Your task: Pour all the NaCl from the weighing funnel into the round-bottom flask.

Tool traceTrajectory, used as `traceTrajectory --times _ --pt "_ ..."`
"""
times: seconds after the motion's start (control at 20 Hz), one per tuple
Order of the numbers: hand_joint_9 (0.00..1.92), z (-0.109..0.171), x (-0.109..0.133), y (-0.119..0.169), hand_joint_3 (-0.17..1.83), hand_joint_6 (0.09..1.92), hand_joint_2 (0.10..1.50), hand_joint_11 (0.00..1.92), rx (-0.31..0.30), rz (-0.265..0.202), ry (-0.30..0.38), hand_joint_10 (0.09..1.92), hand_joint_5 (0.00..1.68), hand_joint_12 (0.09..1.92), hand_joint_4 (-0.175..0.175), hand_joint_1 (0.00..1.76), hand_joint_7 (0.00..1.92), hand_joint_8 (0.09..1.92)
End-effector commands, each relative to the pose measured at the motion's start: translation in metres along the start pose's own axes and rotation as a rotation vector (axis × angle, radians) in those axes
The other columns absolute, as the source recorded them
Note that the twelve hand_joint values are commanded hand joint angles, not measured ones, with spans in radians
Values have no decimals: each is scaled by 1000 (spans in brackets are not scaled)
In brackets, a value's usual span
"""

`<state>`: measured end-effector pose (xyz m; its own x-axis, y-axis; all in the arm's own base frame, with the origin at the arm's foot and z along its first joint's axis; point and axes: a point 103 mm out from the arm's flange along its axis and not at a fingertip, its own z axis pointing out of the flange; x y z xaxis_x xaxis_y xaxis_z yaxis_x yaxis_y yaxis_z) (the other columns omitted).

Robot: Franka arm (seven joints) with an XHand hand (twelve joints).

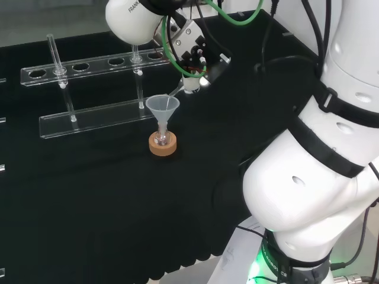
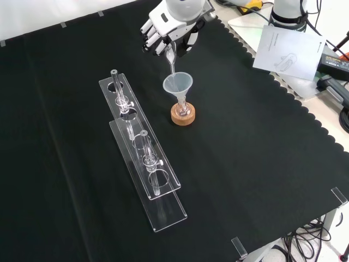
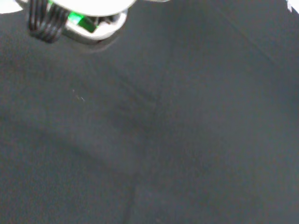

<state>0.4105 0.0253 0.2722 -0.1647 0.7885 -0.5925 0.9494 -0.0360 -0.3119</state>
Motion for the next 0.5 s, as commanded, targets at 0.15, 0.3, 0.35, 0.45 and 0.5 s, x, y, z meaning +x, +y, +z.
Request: traceTrajectory --times 0.15,0.3,0.35,0.45,0.5 --pt "869 -3 1 0 710 947 693 659 6 -2 -29 419 1130 1160 175 1083 531 667" --pt "864 -4 2 0 710 946 693 658 1 2 -39 417 1131 1160 175 1083 529 666" --pt "863 -4 2 0 710 946 693 657 1 3 -42 417 1131 1160 175 1083 528 666" --pt "860 -3 3 0 710 946 693 656 3 3 -52 416 1131 1160 175 1083 527 665" --pt "860 -4 3 0 710 946 693 655 3 2 -58 416 1131 1160 175 1083 527 665"
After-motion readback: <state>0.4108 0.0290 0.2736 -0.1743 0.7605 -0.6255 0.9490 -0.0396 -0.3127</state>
